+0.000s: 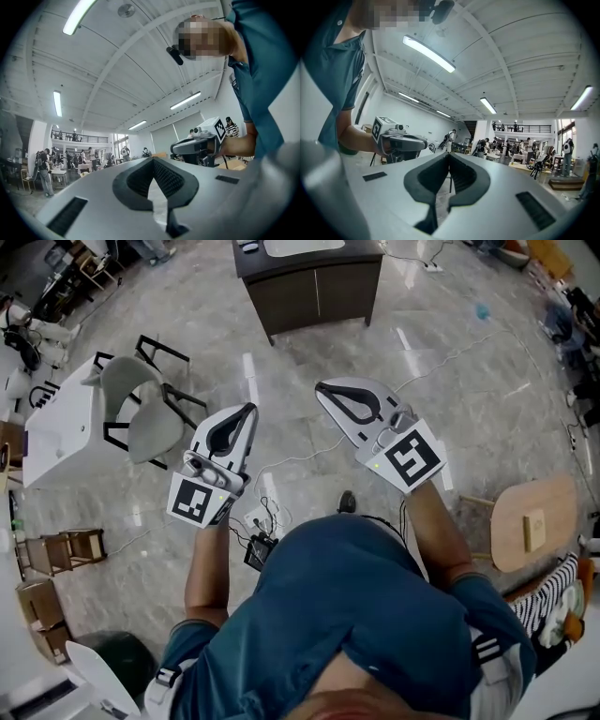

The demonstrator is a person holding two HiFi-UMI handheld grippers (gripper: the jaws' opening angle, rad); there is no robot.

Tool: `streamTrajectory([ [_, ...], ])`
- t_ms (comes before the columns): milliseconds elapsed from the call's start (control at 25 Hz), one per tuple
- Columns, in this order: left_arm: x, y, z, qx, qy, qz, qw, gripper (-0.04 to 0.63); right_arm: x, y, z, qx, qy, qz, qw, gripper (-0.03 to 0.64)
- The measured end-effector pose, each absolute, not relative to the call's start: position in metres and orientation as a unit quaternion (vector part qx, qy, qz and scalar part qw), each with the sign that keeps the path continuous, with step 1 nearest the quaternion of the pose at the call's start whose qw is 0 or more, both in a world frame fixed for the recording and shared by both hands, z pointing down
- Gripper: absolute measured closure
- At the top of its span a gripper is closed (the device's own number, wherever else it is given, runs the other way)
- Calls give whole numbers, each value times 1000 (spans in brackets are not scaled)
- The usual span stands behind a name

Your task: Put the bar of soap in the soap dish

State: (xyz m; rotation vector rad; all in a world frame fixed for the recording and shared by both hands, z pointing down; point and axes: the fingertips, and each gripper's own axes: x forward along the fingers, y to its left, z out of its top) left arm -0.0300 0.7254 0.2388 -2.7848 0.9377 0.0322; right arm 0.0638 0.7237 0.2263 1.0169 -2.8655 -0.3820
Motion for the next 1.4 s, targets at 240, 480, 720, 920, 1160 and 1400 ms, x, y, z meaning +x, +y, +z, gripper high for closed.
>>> streamTrajectory([
  [240, 7, 682, 238, -939, 329, 8, 103, 592, 100, 680, 224, 315, -940, -125, 37, 603],
  [480, 18, 640, 240, -933, 346, 20, 99, 592, 109, 633, 233, 300, -944, -128, 43, 601],
  [720, 1, 591, 242, -934, 345, 17, 94, 592, 93, 585, 239, 303, -944, -118, 47, 601],
  [920, -19, 546, 242, -939, 327, 31, 103, 592, 75, 542, 238, 322, -938, -118, 48, 601],
  [1160, -36, 499, 246, -948, 302, 27, 94, 592, 53, 498, 237, 340, -930, -126, 56, 601],
  [1400, -36, 463, 254, -951, 295, 26, 83, 592, 53, 465, 239, 344, -929, -125, 61, 601],
])
